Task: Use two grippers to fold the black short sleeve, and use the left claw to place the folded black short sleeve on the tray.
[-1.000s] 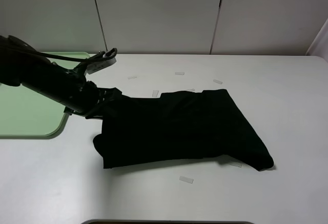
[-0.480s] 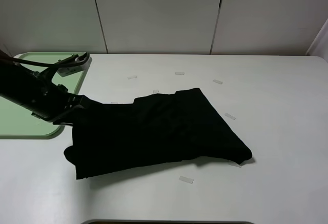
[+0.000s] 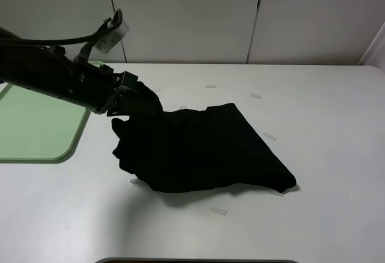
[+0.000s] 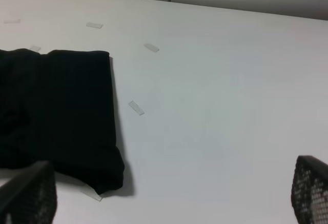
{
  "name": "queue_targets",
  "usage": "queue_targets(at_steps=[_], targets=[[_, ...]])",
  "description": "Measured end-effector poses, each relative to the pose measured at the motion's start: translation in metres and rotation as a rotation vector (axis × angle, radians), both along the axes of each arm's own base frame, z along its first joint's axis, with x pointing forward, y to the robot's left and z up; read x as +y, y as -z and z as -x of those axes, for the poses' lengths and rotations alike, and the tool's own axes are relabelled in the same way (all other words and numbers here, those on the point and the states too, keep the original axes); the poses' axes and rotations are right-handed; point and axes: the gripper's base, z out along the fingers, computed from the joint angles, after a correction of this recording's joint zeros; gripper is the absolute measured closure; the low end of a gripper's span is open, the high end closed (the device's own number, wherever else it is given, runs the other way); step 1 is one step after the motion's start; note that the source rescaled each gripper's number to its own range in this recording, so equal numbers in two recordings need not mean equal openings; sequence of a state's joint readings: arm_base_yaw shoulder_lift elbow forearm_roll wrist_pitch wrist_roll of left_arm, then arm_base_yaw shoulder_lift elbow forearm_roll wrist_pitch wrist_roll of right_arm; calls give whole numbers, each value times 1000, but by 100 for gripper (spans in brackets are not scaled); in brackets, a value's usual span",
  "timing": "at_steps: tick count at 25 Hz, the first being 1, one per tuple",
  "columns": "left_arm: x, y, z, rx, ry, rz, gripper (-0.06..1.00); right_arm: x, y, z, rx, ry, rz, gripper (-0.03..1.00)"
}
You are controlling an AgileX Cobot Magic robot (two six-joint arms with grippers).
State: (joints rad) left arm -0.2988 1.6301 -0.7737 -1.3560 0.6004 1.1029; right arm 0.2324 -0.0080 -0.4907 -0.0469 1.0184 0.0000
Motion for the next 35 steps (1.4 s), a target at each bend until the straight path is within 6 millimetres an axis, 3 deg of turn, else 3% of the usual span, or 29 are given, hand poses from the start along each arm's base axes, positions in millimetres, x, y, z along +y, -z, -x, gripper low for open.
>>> queue_targets(at_steps=[8, 13, 26, 35], targets=[[-28, 10, -4, -19, -37, 101, 92, 0, 0, 0, 0, 0, 0, -3], [-61, 29, -9, -27, 40, 101, 92, 0, 0, 0, 0, 0, 0, -3], [-117, 57, -43, -40, 61, 49, 92, 0, 0, 0, 0, 0, 0, -3], [-146, 74, -54, -26, 72, 46, 92, 0, 0, 0, 0, 0, 0, -3]])
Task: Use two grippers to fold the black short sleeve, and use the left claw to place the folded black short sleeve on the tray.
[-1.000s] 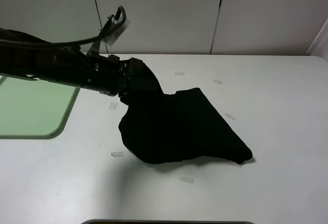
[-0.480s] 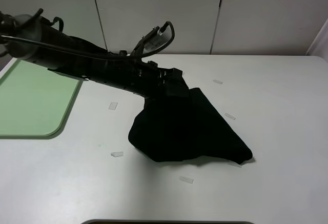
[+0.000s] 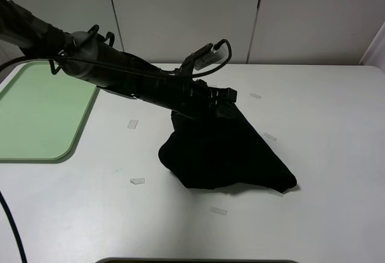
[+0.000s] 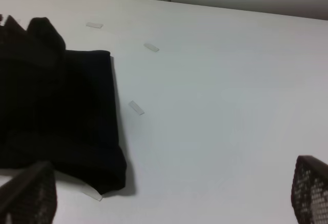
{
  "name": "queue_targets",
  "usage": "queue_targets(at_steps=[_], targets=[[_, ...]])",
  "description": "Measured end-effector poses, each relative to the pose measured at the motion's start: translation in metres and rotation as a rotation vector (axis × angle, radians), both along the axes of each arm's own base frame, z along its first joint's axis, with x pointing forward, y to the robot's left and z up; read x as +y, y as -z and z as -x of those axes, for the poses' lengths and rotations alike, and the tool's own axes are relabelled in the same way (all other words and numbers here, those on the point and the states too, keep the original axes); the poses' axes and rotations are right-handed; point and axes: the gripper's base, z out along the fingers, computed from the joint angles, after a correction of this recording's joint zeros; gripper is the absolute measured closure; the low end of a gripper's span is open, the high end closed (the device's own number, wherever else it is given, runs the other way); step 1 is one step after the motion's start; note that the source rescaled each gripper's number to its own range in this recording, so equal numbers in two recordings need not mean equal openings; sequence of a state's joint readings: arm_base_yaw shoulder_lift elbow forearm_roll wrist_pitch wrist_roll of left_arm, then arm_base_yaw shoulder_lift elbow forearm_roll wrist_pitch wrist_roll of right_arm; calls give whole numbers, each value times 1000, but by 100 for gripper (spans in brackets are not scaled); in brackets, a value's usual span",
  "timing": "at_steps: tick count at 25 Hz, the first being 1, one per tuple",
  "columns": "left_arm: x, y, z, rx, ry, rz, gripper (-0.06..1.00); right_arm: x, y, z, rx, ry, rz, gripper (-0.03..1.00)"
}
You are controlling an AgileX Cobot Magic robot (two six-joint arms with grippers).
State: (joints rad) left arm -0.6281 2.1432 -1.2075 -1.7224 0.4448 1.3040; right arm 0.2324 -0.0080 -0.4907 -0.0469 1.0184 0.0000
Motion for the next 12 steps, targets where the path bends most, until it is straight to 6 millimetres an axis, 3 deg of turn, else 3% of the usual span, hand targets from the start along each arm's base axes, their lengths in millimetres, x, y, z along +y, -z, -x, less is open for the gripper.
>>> queue_targets(at_steps=[12], targets=[[-21, -4, 3, -33, 0, -19, 92, 0, 0, 0, 0, 0, 0, -3]])
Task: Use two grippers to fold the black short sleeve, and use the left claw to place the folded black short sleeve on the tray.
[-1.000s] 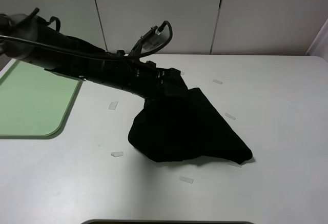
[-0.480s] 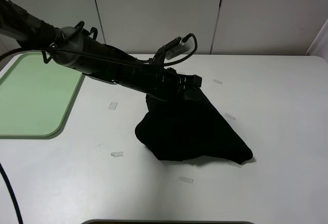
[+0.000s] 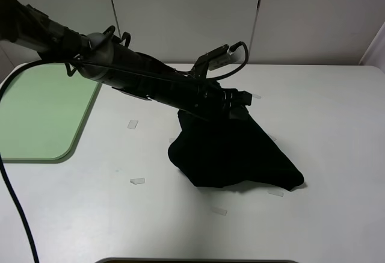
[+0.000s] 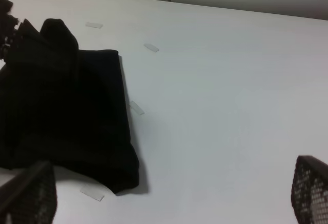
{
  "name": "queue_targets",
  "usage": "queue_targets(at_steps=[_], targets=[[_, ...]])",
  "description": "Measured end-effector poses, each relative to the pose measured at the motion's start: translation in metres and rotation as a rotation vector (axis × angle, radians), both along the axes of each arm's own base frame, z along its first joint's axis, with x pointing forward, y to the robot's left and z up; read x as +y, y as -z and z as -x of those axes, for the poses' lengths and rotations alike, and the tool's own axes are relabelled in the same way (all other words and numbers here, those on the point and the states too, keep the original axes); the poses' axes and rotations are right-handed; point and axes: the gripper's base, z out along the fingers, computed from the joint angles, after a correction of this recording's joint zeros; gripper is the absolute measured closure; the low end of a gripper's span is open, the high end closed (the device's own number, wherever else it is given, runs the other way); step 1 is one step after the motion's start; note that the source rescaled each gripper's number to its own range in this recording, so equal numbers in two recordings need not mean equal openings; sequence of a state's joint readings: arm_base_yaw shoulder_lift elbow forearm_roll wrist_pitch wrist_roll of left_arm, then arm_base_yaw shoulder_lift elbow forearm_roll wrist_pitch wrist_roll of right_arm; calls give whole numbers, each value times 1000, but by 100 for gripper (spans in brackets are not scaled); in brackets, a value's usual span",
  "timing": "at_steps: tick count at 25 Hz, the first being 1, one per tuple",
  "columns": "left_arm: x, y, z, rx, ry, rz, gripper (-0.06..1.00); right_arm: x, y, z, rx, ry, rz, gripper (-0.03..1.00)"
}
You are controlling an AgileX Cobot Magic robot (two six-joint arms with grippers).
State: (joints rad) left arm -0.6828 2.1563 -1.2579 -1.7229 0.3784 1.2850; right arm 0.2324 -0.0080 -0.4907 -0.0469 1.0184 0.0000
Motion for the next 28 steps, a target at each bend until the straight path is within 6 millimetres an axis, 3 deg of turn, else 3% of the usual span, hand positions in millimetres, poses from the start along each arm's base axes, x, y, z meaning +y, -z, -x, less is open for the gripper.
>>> queue_targets(at_steps=[9, 12, 18, 21, 28], targets=[[-8, -43, -7, -64, -4, 93, 92, 0, 0, 0, 0, 0, 0, -3], [-9, -50, -14, -98, -40, 81, 92, 0, 0, 0, 0, 0, 0, -3], [-7, -46, -27, -140, -131, 16, 92, 0, 0, 0, 0, 0, 0, -3], [-10, -33, -31, -126, -129, 4, 92, 0, 0, 0, 0, 0, 0, -3], [-34, -15, -34, -118, -88, 14, 92, 0, 0, 0, 0, 0, 0, -3]])
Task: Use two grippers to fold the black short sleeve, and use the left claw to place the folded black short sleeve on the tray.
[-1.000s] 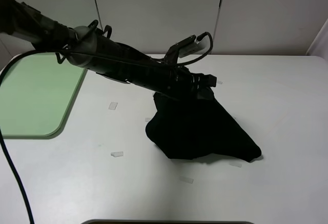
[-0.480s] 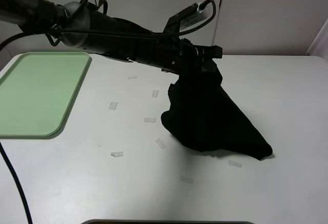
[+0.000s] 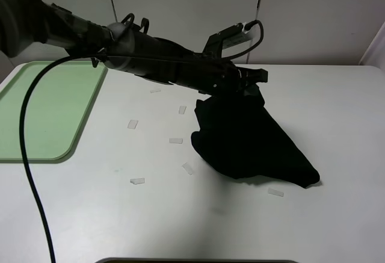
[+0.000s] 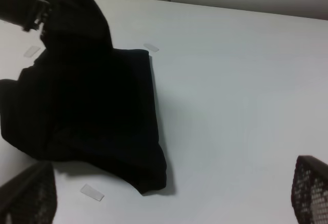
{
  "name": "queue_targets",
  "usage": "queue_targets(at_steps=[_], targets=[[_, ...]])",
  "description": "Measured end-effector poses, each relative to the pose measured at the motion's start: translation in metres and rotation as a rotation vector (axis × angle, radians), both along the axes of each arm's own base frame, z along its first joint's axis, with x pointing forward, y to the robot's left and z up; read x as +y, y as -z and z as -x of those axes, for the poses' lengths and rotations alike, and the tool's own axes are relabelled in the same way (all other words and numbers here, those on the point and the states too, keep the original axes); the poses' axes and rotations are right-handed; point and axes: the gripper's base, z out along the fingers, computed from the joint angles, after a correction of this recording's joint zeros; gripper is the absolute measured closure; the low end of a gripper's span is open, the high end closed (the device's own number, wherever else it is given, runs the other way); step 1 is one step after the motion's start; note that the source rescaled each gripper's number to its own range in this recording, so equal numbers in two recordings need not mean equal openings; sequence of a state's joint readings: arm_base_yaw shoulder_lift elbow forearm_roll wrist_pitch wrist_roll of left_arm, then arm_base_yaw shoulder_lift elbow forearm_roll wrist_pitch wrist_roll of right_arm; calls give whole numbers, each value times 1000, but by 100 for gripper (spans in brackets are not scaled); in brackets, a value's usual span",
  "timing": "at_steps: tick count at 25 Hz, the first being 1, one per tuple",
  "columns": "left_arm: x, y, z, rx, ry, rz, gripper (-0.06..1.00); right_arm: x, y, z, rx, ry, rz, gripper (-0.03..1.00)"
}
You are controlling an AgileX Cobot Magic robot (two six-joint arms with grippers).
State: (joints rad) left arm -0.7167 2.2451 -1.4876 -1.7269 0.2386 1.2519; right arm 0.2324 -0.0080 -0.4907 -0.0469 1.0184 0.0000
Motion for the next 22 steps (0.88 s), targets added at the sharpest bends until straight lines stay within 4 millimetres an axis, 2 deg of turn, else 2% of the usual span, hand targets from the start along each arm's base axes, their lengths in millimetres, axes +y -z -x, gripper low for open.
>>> queue_targets(at_steps=[11, 17, 20, 22], targets=[[-27, 18, 8, -23, 67, -14, 92, 0, 0, 0, 0, 0, 0, -3], [-33, 33, 11, -9, 73, -36, 92, 0, 0, 0, 0, 0, 0, -3], [-34, 34, 11, -10, 74, -36, 91, 0, 0, 0, 0, 0, 0, -3], [-35, 31, 10, -17, 72, -31, 87, 0, 0, 0, 0, 0, 0, -3]])
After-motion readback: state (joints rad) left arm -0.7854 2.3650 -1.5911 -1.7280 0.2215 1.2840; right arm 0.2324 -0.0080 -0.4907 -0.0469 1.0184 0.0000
